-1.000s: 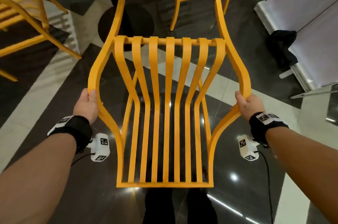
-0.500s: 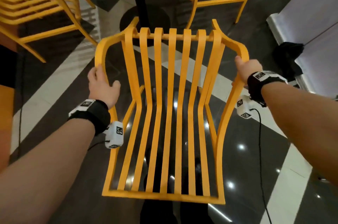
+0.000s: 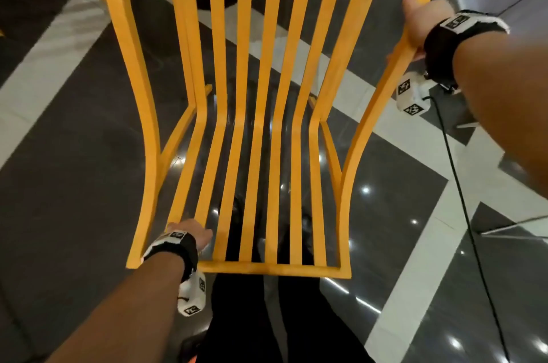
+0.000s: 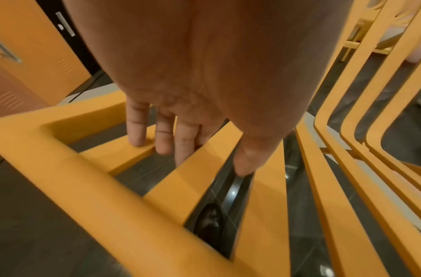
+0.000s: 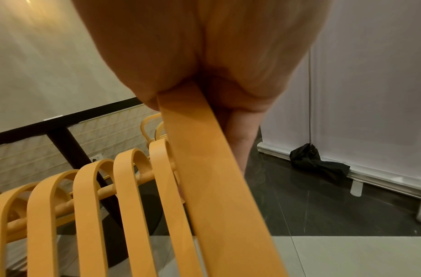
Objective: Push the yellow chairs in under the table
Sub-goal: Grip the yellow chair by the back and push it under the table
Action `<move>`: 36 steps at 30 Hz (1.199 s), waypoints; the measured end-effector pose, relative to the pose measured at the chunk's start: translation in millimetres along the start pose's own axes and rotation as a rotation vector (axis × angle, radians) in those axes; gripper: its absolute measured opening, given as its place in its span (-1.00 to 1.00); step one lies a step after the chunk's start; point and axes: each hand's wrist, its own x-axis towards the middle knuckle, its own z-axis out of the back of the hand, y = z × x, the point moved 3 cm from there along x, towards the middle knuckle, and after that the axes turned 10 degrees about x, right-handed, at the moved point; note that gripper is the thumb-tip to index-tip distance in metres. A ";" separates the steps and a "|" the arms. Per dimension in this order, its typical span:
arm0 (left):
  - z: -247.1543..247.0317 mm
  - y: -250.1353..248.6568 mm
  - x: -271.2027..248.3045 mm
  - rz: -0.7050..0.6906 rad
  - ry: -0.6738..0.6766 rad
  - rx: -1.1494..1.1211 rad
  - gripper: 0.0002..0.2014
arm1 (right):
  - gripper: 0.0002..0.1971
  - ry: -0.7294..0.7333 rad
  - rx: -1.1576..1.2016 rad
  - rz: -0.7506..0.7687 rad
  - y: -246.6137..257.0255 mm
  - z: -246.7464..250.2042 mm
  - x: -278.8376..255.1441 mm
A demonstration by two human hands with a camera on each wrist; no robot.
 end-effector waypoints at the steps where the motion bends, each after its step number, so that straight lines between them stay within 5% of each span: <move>1: -2.5 -1.0 2.6 -0.047 0.036 0.032 -0.48 | -0.58 0.001 0.011 0.003 0.3 -0.2 2.2; 6: -7.1 7.2 2.2 -0.096 0.064 0.048 -0.59 | -0.21 -0.045 -0.201 0.112 -5.4 -0.5 49.6; 9: 8.6 3.8 -33.6 -0.070 -0.024 0.104 -0.60 | -0.24 -0.018 -0.411 0.178 -3.1 -3.8 -24.3; 15: 48.0 -20.5 -97.8 -0.114 -0.175 0.151 -0.70 | -0.28 0.624 -1.077 0.176 -87.7 -3.6 -135.9; 19: 70.0 -35.6 -146.3 -0.227 -0.250 0.230 -0.62 | -0.05 0.806 -1.203 0.124 -144.2 24.6 -183.7; 23: 88.2 -46.1 -185.2 -0.226 -0.279 0.185 -0.53 | -0.06 0.771 -1.120 0.190 -153.6 59.5 -193.1; 27: 94.5 -44.4 -204.5 -0.123 -0.419 0.016 -0.44 | 0.38 0.701 -1.092 0.372 -141.5 75.1 -173.7; 31: 109.9 -31.1 -227.3 -0.120 -0.541 -0.023 -0.27 | 0.08 0.613 -1.019 0.443 -110.9 73.0 -156.4; 33: 122.6 -24.8 -229.8 -0.122 -0.583 0.025 -0.18 | 0.13 0.583 -0.980 0.489 -97.0 67.2 -144.2; 36: 150.4 -17.1 -231.1 -0.187 -0.659 0.050 -0.31 | -0.16 0.563 -0.892 0.516 -67.8 64.7 -138.7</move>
